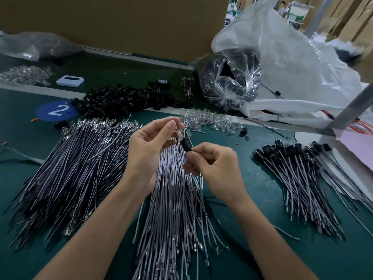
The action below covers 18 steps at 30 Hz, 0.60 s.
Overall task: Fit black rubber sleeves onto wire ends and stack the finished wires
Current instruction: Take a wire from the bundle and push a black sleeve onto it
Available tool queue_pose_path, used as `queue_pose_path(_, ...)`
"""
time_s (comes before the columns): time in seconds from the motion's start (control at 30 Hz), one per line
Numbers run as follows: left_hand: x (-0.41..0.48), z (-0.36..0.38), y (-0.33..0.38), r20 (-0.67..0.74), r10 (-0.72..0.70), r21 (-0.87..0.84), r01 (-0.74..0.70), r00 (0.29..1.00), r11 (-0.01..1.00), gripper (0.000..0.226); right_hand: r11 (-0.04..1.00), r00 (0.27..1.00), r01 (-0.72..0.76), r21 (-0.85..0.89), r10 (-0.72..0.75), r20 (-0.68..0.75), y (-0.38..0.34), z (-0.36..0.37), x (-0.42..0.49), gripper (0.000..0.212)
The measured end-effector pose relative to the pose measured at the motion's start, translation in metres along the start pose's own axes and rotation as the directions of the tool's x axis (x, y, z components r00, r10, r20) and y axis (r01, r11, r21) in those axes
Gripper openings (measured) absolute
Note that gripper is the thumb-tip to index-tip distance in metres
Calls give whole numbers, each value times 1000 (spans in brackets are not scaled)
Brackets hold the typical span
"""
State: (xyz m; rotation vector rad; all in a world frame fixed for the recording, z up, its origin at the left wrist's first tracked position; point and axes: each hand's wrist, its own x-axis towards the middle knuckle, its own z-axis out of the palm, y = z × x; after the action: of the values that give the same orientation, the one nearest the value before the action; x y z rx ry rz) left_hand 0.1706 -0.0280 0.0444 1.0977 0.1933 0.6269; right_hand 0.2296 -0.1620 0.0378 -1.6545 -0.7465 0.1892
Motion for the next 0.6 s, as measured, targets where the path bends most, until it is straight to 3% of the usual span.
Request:
queue_pose_path(0.3, -3, 2, -1, -4, -5, -77, 5, 1000, 997, 10, 995, 999, 28, 101, -26, -22, 2, -1, -1, 6)
queue_pose_path(0.6, -3, 3, -3, 8, -10, -76, 10, 1000, 997, 13, 995, 996, 76, 71, -73, -51, 5, 0, -1, 13)
